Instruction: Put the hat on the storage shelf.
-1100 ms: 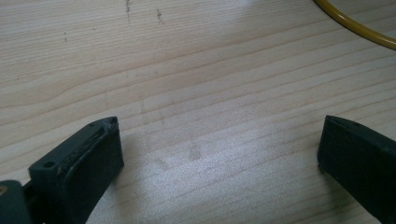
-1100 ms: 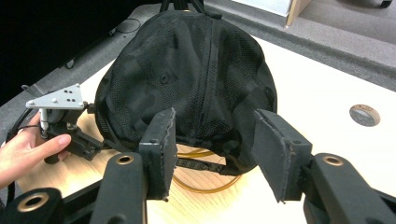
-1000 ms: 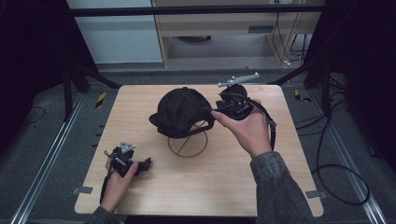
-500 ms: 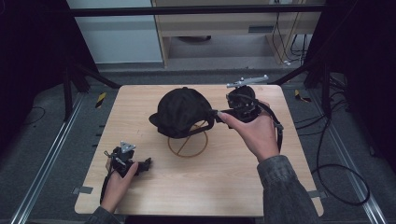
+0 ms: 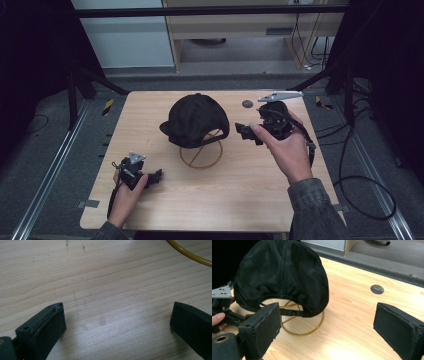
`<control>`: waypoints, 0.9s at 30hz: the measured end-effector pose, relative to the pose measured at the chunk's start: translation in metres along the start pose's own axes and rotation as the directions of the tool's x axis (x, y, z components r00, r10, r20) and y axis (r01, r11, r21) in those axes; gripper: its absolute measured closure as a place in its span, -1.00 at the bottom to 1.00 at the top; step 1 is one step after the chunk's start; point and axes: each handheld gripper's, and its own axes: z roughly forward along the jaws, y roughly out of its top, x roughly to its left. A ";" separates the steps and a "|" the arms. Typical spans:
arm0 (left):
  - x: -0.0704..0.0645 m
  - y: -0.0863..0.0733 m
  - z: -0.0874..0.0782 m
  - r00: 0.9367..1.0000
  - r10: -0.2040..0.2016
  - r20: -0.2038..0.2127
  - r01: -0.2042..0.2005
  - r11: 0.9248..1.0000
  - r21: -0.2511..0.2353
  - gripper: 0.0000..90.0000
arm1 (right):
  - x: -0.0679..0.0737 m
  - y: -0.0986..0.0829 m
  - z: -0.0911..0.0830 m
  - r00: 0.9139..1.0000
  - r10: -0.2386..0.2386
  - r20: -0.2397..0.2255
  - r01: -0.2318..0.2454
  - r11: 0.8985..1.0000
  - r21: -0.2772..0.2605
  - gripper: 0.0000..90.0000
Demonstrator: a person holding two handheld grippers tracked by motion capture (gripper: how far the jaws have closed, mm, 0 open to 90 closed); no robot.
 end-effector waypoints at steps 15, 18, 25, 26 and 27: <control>0.000 0.000 0.000 1.000 -0.003 0.000 0.003 1.000 -0.001 -1.00 | -0.015 -0.038 -0.002 1.000 0.015 0.027 -0.015 1.000 0.010 -0.85; 0.000 0.000 0.000 1.000 -0.003 0.000 0.003 1.000 -0.001 -1.00 | -0.018 -0.047 0.000 0.999 0.026 0.029 -0.027 0.999 0.020 -0.85; 0.000 0.000 0.000 1.000 0.000 0.000 0.000 1.000 0.002 -1.00 | -0.025 -0.065 0.006 0.998 0.048 0.040 -0.050 0.998 0.039 -0.83; 0.000 0.000 0.000 1.000 0.001 0.000 -0.001 1.000 0.002 -1.00 | -0.026 -0.068 0.007 0.998 0.051 0.042 -0.053 0.998 0.043 -0.83; 0.000 0.000 0.000 1.000 0.000 0.001 0.000 1.000 0.002 -1.00 | -0.027 -0.070 0.008 0.998 0.055 0.043 -0.057 0.997 0.045 -0.82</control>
